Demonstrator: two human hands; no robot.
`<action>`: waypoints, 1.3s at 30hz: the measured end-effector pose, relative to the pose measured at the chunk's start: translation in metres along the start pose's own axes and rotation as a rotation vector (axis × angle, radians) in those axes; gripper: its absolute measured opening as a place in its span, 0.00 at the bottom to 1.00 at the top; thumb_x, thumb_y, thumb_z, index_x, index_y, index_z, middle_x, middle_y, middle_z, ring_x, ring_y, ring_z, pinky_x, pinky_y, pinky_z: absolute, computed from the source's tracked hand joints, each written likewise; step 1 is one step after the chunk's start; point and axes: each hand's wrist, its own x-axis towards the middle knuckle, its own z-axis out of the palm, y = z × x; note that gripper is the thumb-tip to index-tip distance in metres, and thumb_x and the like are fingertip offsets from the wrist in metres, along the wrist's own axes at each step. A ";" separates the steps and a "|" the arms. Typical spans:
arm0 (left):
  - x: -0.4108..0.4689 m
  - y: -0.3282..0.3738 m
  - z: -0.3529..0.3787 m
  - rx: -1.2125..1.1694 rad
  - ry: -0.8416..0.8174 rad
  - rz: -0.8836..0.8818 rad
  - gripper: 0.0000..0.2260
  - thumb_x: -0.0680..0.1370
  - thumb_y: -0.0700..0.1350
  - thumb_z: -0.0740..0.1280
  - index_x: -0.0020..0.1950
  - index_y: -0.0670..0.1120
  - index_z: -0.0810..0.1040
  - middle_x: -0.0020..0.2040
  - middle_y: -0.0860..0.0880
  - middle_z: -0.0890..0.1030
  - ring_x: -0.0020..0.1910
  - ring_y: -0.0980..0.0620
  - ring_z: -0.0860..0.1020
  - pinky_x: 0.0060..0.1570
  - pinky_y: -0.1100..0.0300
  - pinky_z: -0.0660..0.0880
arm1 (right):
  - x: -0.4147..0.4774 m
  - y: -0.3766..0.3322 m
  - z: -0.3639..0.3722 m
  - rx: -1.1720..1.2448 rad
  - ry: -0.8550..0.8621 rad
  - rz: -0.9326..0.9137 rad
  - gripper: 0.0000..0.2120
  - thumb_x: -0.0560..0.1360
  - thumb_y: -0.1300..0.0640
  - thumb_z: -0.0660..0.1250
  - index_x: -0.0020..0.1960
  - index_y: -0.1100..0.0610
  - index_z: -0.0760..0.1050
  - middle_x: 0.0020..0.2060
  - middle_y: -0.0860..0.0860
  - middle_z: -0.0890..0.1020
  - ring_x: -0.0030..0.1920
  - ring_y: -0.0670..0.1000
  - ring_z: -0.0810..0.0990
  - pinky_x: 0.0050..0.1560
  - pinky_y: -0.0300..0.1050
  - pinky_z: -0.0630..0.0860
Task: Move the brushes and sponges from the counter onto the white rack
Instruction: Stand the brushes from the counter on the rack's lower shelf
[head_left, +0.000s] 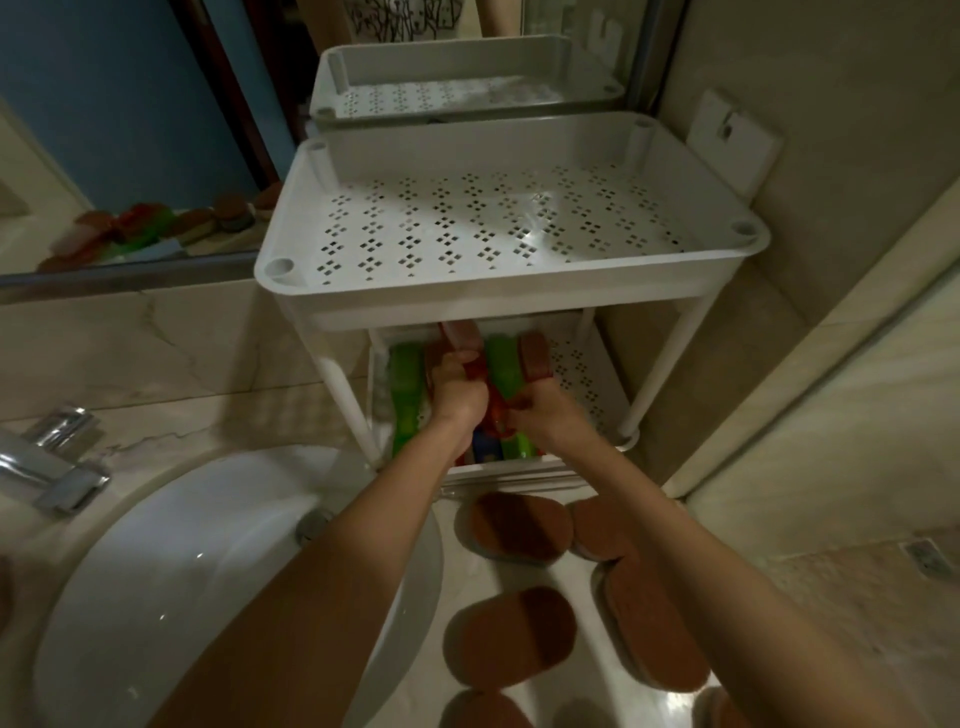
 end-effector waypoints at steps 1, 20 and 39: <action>-0.002 0.000 0.001 -0.026 -0.042 -0.006 0.13 0.78 0.33 0.58 0.62 0.41 0.71 0.60 0.40 0.75 0.54 0.43 0.77 0.42 0.58 0.78 | 0.001 0.001 -0.002 0.032 0.027 0.039 0.06 0.73 0.63 0.68 0.45 0.67 0.80 0.40 0.61 0.83 0.42 0.57 0.81 0.43 0.49 0.78; -0.012 -0.027 0.036 0.481 -0.388 -0.002 0.16 0.78 0.29 0.52 0.63 0.33 0.72 0.56 0.39 0.77 0.59 0.44 0.73 0.55 0.57 0.70 | 0.000 0.030 -0.026 -0.553 0.183 0.210 0.15 0.80 0.63 0.55 0.64 0.67 0.70 0.61 0.63 0.77 0.62 0.59 0.76 0.58 0.48 0.73; -0.017 -0.026 0.037 0.744 -0.399 0.000 0.14 0.76 0.29 0.53 0.38 0.38 0.74 0.41 0.43 0.75 0.44 0.45 0.75 0.44 0.57 0.70 | 0.002 0.036 -0.020 -0.735 0.169 0.217 0.18 0.79 0.63 0.56 0.69 0.60 0.67 0.67 0.60 0.71 0.68 0.58 0.69 0.64 0.49 0.70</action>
